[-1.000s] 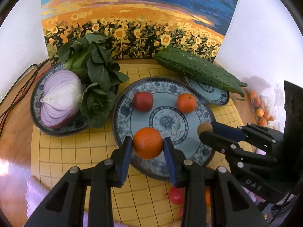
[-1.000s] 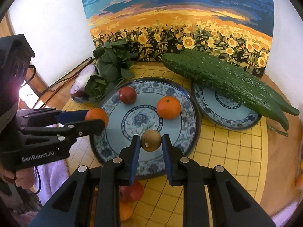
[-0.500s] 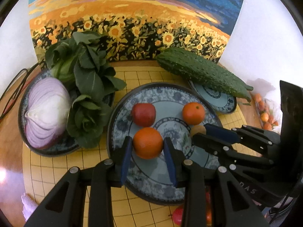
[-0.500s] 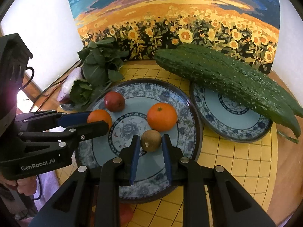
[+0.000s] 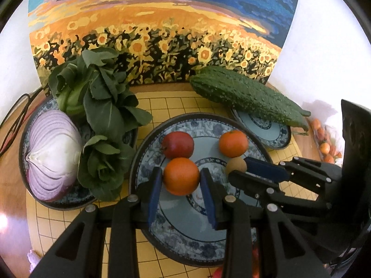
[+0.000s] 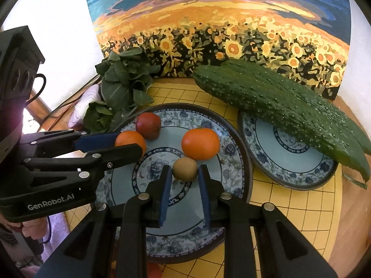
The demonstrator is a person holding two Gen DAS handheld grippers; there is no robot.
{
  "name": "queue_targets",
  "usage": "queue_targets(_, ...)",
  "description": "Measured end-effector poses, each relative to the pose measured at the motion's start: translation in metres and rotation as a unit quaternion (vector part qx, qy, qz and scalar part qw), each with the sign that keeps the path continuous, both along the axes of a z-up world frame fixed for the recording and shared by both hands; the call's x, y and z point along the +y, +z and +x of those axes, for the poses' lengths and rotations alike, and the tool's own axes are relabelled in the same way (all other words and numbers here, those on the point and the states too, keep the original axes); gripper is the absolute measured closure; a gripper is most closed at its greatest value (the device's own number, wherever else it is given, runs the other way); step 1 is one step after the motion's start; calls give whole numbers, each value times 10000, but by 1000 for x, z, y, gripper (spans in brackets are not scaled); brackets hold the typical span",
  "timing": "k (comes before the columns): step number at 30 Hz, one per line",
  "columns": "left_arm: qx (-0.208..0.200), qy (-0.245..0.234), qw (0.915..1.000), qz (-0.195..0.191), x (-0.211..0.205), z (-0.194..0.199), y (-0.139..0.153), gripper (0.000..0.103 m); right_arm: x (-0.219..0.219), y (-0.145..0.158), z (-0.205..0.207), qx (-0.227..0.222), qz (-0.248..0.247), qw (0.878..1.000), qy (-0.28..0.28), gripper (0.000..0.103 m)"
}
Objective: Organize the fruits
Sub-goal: 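Carry the kiwi and orange onto the large blue-and-white plate, then open both tools to release the fruits on the plate and withdraw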
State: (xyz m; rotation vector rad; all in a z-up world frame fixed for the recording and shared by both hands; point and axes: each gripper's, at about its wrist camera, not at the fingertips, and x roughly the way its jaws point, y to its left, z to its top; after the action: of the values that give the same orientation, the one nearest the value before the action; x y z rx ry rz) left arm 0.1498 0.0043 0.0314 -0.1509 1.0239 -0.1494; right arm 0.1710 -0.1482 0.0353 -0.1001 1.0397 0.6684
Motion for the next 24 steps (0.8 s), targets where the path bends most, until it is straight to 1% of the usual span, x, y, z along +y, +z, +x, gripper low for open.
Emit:
queue_targets(14,15,-61,10000,36,-2,2,0,67,2,-3,3,62,60,9999,-55,78)
queue_targets(16,28,-80,9999,65,-3,2,1,67,0,-3,2,57,49,9999,-83,72)
queue_targets(18,35,-97,9999,72,-3,2,3,65,-2,-2,2,40,35,9999,-128,69)
queue_targets(20,44,-98,9999,72,-3,0,4,62,-6,-1,1,58,59,9998,-158,69)
queue_targets(24,40,-107,9999,80,-4,-4,8,61,-10,2,-2,46,79,9998,-186,68)
